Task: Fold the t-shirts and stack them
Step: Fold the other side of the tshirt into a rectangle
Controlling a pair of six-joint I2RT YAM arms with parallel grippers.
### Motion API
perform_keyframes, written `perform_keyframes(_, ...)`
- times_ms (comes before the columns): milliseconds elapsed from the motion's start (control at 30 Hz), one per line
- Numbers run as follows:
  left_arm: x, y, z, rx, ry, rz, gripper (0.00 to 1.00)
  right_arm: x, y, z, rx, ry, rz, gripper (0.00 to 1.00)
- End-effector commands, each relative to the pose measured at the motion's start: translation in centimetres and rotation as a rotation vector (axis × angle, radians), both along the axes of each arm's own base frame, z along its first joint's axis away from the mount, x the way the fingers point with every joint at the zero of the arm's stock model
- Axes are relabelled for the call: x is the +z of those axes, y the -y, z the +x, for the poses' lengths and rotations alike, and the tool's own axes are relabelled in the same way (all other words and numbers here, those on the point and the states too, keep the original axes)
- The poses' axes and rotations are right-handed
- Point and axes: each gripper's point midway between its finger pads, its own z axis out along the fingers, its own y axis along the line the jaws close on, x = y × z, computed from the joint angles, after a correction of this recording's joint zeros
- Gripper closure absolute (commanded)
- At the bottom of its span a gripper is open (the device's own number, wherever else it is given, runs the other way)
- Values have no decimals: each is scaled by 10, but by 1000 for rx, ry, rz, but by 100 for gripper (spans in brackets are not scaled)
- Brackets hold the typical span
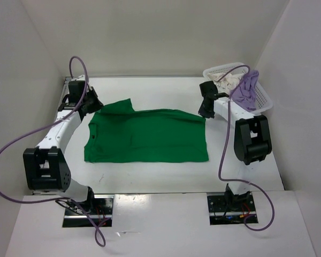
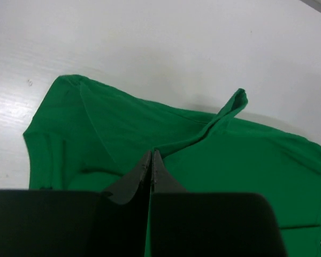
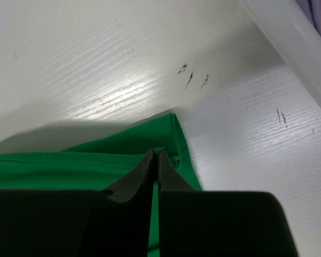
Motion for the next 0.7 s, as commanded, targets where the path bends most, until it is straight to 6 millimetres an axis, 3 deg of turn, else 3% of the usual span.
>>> perform_keyframes(0, 20, -13, -20, 16, 40, 34, 100, 19, -1, 0, 28, 56, 23, 95)
perform_keyframes(33, 29, -13, -27, 16, 52, 34, 100, 18, -2, -3, 34, 43, 29, 95)
perform_keyframes(133, 32, -16, -45, 14, 41, 50, 100, 10, 0, -13, 34, 19, 25, 95)
perform_keyframes(333, 35, -19, -77, 31, 14, 55, 100, 20, 2, -24, 34, 40, 29, 97)
perform_keyframes(667, 0, -18, -131, 43, -105, 61, 100, 6, 2, -39, 44, -2, 38, 98)
